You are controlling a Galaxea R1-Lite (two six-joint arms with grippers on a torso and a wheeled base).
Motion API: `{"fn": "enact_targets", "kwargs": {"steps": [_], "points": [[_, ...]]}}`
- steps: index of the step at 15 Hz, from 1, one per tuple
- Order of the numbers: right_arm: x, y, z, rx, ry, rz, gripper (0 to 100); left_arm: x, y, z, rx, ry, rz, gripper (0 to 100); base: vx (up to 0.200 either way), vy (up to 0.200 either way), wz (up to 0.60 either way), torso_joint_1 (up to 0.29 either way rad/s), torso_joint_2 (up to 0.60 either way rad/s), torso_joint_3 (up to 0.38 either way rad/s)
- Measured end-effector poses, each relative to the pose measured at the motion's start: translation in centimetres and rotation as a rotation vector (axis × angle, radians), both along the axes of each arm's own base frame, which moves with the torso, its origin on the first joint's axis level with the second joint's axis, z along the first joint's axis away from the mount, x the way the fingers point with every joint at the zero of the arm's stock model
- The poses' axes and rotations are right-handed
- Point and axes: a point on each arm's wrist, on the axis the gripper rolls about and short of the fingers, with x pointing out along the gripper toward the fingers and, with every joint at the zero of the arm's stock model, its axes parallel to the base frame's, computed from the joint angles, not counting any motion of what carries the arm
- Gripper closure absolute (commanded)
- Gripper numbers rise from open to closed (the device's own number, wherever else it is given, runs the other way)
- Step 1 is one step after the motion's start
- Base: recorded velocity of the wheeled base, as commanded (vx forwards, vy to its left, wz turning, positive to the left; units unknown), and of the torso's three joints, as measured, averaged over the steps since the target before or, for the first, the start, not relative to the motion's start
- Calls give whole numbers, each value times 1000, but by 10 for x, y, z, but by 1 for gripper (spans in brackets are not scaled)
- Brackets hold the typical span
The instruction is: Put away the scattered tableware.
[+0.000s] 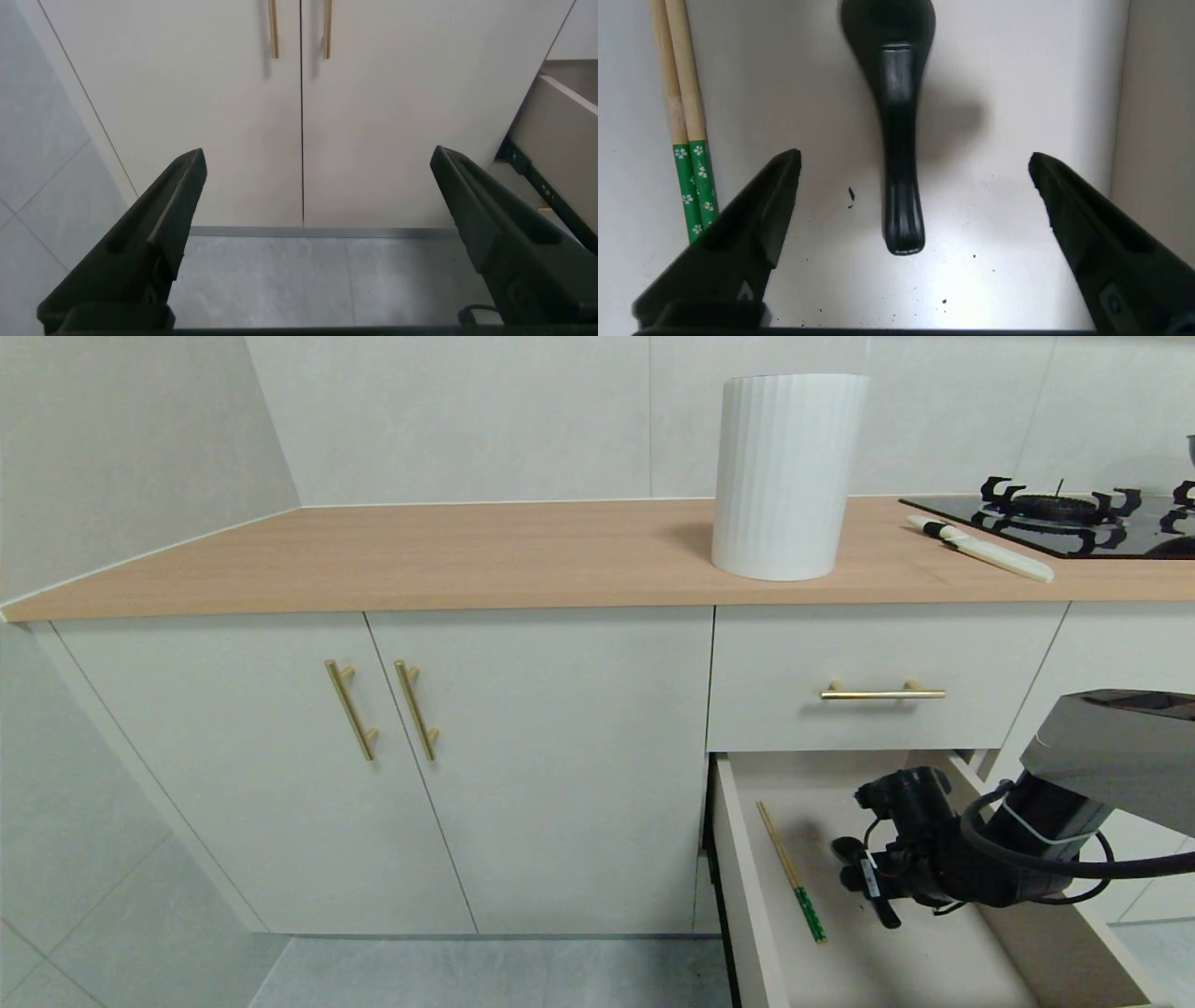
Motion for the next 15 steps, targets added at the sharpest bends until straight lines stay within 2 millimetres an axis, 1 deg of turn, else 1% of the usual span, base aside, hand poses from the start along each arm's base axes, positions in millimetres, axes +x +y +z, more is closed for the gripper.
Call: {"fn": "enact_targets", "kwargs": {"steps": [1,3,5,7,8,12,14,15], "points": [[-1,0,3,3,-5,0,0,0,0,0,0,0,0,0,0,0,0,0,0,0],[-6,-1,19,24,-33,10,0,0,0,0,0,0,0,0,0,0,0,0,0,0],[-12,-1,44,70,-75,41,0,0,0,0,0,0,0,0,0,0,0,0,0,0],[-24,-3,70,102,-100,65,0,0,0,0,0,0,1,0,0,0,0,0,0,0],[-32,-4,84,121,-97,81,0,0,0,0,0,0,1,0,0,0,0,0,0,0],[-72,-10,140,178,6,157,0,0,0,0,0,0,1,0,0,0,0,0,0,0],[-89,-13,166,167,-10,211,0,0,0,0,2,0,0,0,0,0,0,0,0,0],[-94,-14,175,161,-29,226,0,0,0,0,4,1,0,0,0,0,0,0,0,0]]}}
